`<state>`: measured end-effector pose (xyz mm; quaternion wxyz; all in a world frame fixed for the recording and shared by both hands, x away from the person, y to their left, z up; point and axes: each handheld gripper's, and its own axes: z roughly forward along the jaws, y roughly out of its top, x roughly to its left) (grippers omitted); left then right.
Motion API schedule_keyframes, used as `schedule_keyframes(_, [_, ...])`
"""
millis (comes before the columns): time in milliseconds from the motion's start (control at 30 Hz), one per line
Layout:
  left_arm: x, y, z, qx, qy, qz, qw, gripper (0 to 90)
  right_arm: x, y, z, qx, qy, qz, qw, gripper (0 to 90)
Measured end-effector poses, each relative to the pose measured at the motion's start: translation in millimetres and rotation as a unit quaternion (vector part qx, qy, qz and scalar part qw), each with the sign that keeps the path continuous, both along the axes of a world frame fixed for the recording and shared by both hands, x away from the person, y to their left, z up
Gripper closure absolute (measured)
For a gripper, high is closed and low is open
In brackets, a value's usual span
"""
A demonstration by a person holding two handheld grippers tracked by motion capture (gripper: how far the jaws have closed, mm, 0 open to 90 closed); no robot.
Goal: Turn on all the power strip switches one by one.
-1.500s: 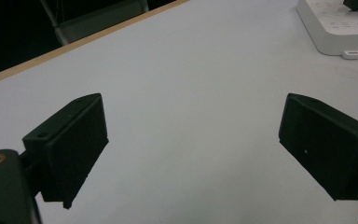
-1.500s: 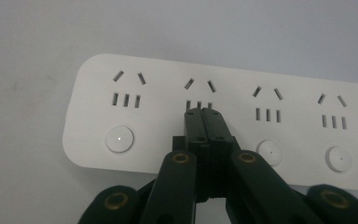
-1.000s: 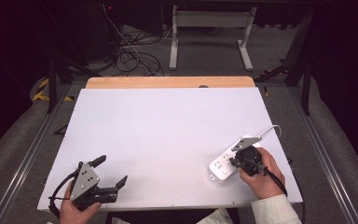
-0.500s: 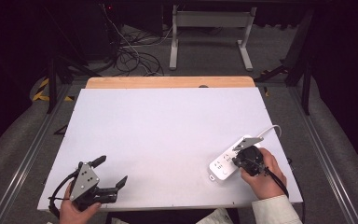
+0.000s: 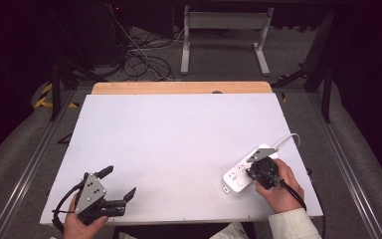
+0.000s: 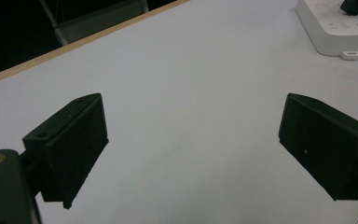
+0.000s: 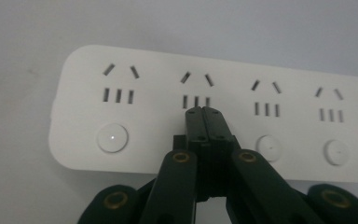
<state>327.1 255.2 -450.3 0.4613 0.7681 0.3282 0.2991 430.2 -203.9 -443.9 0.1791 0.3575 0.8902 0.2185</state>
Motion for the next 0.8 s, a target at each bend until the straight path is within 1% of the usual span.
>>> schedule_keyframes(67, [0.5, 0.5, -0.2, -0.001, 0.001, 0.0, 1.0, 8.4, -0.4, 3.0, 0.6, -0.012, -0.002, -0.002, 0.9999, 90.0])
schedule_keyframes(100, [0.7, 0.4, -0.3, -0.002, 0.002, 0.0, 1.0, 8.4, -0.4, 3.0, 0.6, -0.012, -0.002, -0.002, 0.9999, 90.0])
schedule_keyframes(133, [0.4, 0.5, 0.0, -0.001, 0.001, 0.0, 1.0, 8.4, 0.0, 2.4, -0.2, -0.006, -0.015, 0.003, 0.9999, 90.0])
schedule_keyframes(200, [0.0, 0.6, 0.4, -0.004, 0.001, 0.001, 1.0, 8.4, -1.3, -1.0, 1.8, 0.017, -0.029, 0.009, 0.9994, 90.0])
schedule_keyframes(233, [0.9, 0.8, 0.4, -0.002, -0.001, 0.001, 1.0, 8.4, -3.0, -3.1, 5.7, 0.041, -0.037, 0.018, 0.9983, 90.0])
schedule_keyframes(300, [2.2, 0.4, -0.1, -0.002, 0.002, 0.002, 1.0, 8.4, -6.9, -7.6, 18.4, 0.086, -0.061, 0.027, 0.9941, 90.0])
schedule_keyframes(333, [2.2, 0.4, -0.1, -0.002, 0.002, 0.002, 1.0, 8.3, -6.9, -7.6, 18.4, 0.086, -0.061, 0.027, 0.9941, 90.0])
schedule_keyframes(400, [2.7, -0.1, -0.3, -0.002, 0.003, 0.001, 1.0, 8.4, -8.6, -10.0, 26.6, 0.101, -0.068, 0.032, 0.992, 90.0])
schedule_keyframes(433, [2.4, -0.4, -0.3, -0.001, 0.004, 0.001, 1.0, 8.4, -9.3, -10.7, 27.5, 0.105, -0.072, 0.031, 0.9914, 90.0])
schedule_keyframes(533, [1.0, -0.4, 0.2, 0.0, -0.001, 0.0, 1.0, 8.4, -9.6, -13.2, 25.8, 0.107, -0.07, 0.033, 0.9912, 90.0])
schedule_keyframes(633, [0.7, 0.5, 0.5, -0.001, -0.003, 0.002, 1.0, 8.3, -10.4, -15.3, 27.6, 0.115, -0.076, 0.035, 0.9898, 90.0])
schedule_keyframes(667, [0.8, 0.5, 0.4, -0.002, 0.0, 0.001, 1.0, 8.3, -10.6, -15.4, 28.7, 0.117, -0.075, 0.036, 0.9896, 90.0])
schedule_keyframes(800, [1.9, -0.2, -0.1, 0.0, 0.0, 0.0, 1.0, 8.4, -10.1, -15.4, 30.3, 0.11, -0.068, 0.032, 0.9911, 90.0])
